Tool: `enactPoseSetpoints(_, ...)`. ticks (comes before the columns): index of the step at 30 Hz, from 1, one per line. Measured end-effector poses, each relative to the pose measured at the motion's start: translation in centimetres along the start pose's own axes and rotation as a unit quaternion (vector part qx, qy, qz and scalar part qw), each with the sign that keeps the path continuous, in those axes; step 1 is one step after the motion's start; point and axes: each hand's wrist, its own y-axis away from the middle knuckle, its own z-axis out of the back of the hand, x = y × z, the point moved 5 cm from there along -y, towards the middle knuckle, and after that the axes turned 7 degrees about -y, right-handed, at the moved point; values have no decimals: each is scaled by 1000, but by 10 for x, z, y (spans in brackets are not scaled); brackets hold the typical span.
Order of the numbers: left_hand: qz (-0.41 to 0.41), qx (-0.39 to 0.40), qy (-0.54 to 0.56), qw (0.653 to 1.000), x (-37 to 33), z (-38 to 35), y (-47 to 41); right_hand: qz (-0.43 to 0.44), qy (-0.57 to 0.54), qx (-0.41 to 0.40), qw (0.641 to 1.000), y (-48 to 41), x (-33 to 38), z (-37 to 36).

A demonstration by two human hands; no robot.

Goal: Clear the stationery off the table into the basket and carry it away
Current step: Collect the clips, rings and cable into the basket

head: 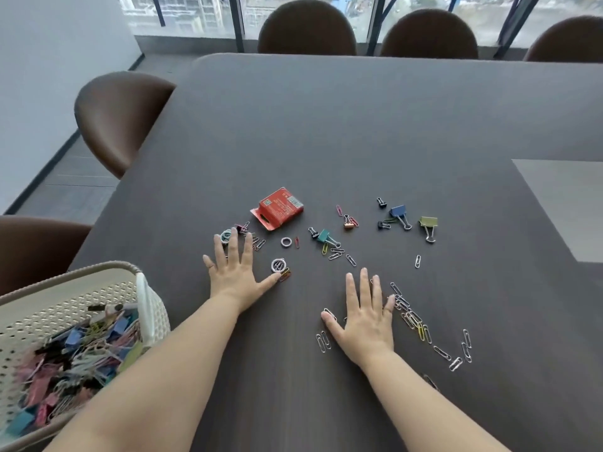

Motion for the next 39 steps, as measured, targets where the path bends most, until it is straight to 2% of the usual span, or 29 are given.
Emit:
enactPoseSetpoints(3, 25, -3, 41, 999, 1, 1, -19, 20, 25, -4, 999, -36, 11, 9)
enactPoseSetpoints(8, 17, -27, 74, 997, -1, 2, -43, 89, 37, 10, 995, -94, 37, 25)
enactPoseSetpoints(12, -41, -63, 95, 993, -3, 0, -40, 149, 13, 29, 988, -113, 53, 27)
enactPoseSetpoints(14, -83, -105, 126, 983, -7, -1, -26, 191, -43, -39, 980, -101, 58, 29)
enactPoseSetpoints(16, -101, -160, 182, 965, -9, -1, -9, 222, -101, -164, 956, -84, 56, 35)
enactPoseSetpoints(17, -104, -185, 207, 955, -11, 0, -3, 219, -122, -209, 945, -80, 51, 38)
enactPoseSetpoints(19, -114, -213, 228, 943, -15, 2, -1, 171, -130, -242, 946, -87, 38, 44)
enactPoseSetpoints(21, -127, -186, 218, 949, -23, 4, -6, 104, -111, -211, 966, -105, 27, 50)
enactPoseSetpoints(23, -136, -140, 198, 961, -30, 4, -13, 57, -83, -121, 988, -129, 18, 53)
enactPoseSetpoints(27, -161, -106, 118, 974, -45, 2, -23, 65, -29, -5, 997, -165, 15, 51)
enactPoseSetpoints(29, -192, -108, 115, 969, -48, 2, -23, 94, -28, 12, 995, -169, 17, 47)
enactPoseSetpoints(31, -225, -119, 151, 955, -49, 1, -19, 143, -66, 11, 987, -159, 17, 45)
enactPoseSetpoints(34, -268, -162, 211, 926, -52, 3, -7, 211, -202, -1, 956, -125, 9, 45)
enactPoseSetpoints(37, -281, -162, 249, 913, -67, 6, 4, 172, -331, -75, 925, -100, -7, 56)
enactPoseSetpoints(39, -274, -139, 262, 915, -81, 14, 2, 145, -308, -173, 924, -99, -17, 73)
